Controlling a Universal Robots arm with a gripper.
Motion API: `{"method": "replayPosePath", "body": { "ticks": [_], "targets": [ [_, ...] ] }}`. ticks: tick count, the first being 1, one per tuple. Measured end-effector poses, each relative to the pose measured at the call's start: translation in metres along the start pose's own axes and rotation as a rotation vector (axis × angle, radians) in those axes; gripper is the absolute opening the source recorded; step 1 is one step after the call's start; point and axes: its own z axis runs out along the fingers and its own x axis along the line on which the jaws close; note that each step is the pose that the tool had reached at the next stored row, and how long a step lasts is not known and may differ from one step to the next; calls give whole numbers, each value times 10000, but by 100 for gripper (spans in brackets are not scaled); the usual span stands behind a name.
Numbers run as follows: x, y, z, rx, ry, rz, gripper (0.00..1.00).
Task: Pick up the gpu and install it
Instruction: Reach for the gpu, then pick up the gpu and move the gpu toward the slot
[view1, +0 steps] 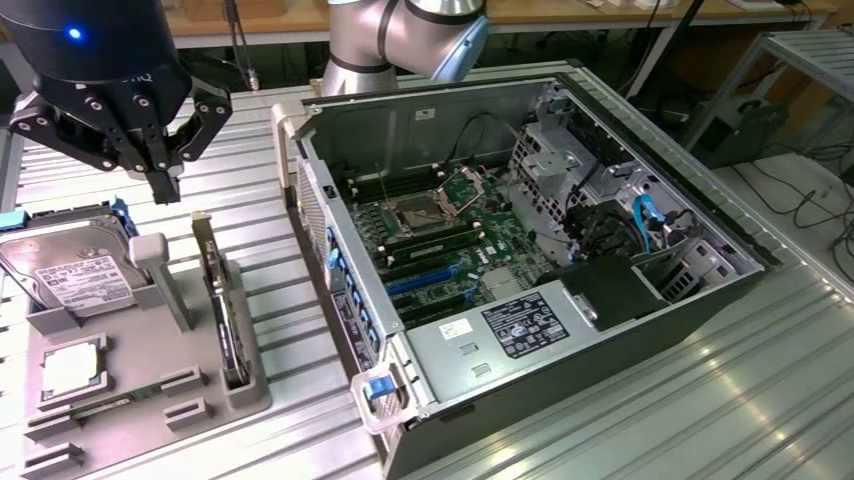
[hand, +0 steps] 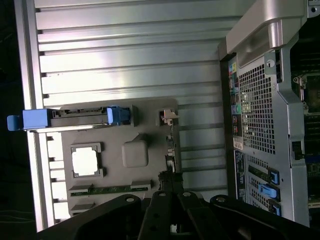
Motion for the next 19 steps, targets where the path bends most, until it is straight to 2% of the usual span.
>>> {"method": "replayPosePath", "body": {
  "ticks": [8,9,10,17,18,19],
  "targets": [
    [0,0,0,0,0,0,11],
    [0,0,0,0,0,0,17],
    [0,0,0,0,0,0,17],
    [0,2,4,8,-1,-14,60],
    [1,2,21,12,18,-270,60],
    [1,0,46,20,42,-566,66]
  ]
}}
